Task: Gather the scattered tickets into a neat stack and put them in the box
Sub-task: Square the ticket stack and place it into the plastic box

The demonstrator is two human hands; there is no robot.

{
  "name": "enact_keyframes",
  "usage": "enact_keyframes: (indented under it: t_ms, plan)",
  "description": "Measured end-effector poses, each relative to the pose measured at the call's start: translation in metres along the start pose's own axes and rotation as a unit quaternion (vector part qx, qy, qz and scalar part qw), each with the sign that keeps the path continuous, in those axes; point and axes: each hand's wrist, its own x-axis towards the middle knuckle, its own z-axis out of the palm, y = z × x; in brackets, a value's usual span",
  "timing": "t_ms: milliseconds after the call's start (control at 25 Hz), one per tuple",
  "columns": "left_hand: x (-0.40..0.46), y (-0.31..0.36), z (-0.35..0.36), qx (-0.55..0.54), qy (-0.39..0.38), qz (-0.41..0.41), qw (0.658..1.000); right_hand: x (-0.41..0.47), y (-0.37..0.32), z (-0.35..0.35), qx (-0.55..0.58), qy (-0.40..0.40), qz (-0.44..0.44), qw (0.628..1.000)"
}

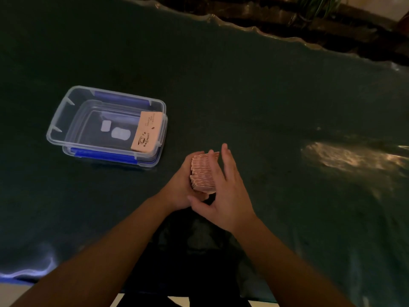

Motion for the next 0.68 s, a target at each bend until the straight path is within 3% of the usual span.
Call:
enact_keyframes:
  t_ms: [120, 200, 280, 480, 680]
  plan:
    - [-0.002, 0.000, 0.000, 0.002, -0.016, -0.005, 1.000, 0.000, 0.006, 0.004, 0.088, -0.050, 0.010, 0.995]
    - [-0.002, 0.001, -0.001, 0.002, -0.010, -0.013, 1.000, -0.003, 0.012, 0.011, 0.232, -0.031, 0.012, 0.972]
    - [-0.002, 0.003, -0.004, 0.014, 0.004, -0.013, 1.000, -0.005, 0.022, 0.016, 0.327, -0.011, 0.076, 0.942]
    - [-0.001, 0.010, -0.003, 0.029, -0.007, -0.020, 0.999, 0.015, 0.028, 0.017, 0.306, -0.129, 0.135, 0.934]
    - [0.002, 0.014, -0.006, 0.075, -0.007, 0.008, 0.997, 0.018, 0.031, 0.030, 0.298, -0.120, 0.138, 0.937]
